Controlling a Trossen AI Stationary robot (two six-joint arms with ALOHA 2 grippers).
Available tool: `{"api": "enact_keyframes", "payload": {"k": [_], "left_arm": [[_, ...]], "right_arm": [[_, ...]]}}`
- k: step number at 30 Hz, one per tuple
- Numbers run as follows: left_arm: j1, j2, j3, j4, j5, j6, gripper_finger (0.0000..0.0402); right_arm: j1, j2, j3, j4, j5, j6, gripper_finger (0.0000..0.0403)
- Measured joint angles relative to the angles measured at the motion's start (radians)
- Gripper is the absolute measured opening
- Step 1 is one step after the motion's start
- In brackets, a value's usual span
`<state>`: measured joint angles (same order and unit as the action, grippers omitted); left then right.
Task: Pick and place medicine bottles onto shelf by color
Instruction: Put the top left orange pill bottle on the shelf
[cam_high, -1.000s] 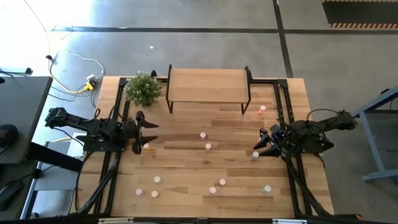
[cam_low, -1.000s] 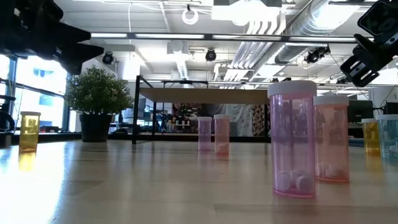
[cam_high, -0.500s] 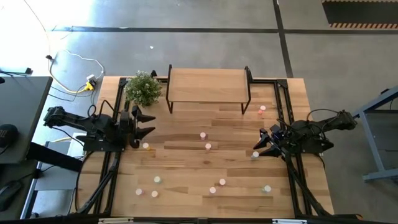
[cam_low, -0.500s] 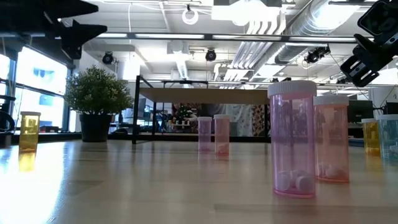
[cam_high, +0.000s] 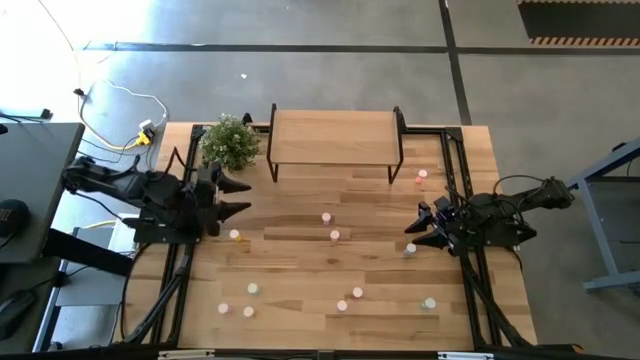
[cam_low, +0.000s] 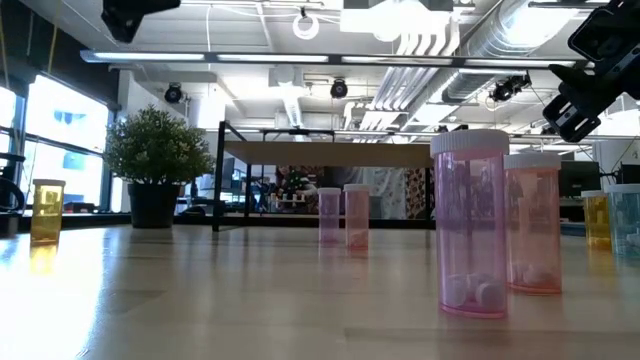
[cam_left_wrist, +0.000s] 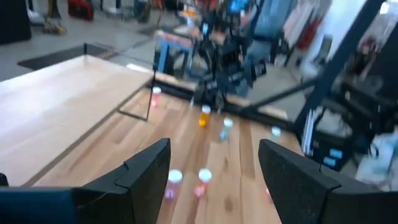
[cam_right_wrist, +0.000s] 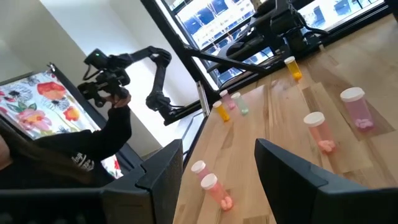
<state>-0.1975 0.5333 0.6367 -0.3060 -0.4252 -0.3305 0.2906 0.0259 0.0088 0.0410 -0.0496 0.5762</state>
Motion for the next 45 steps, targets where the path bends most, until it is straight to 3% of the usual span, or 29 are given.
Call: {"api": "enact_keyframes", "payload": {"k": [6, 12, 21, 30, 39, 45], "left_arm": [[-0.083, 0.108, 0.133, -0.215, -0.004, -0.048, 0.0234], [-0.154, 0.188, 0.146, -0.427, -0.004, -0.138, 0.0234], [-0.292, 0.367, 0.146, -0.489, -0.040, -0.357, 0.0234], [-0.460, 0.541, 0.146, -0.667, -0.058, -0.790, 0.0234], [-0.637, 0.713, 0.145, -0.666, -0.154, -1.157, 0.0234], [-0.716, 0.860, 0.145, -0.658, -0.166, -1.367, 0.0234]], "right_arm": [[0.000, 0.000, 0.000, -0.001, 0.002, 0.000, 0.0193], [0.000, 0.001, 0.001, -0.027, 0.045, -0.003, 0.0193], [0.000, 0.001, 0.001, -0.031, 0.049, -0.027, 0.0193], [0.000, 0.001, 0.002, -0.033, 0.049, -0.027, 0.0193], [0.000, 0.001, 0.002, -0.033, 0.056, -0.027, 0.0193], [0.000, 0.001, 0.002, -0.032, 0.068, -0.027, 0.0193]]}}
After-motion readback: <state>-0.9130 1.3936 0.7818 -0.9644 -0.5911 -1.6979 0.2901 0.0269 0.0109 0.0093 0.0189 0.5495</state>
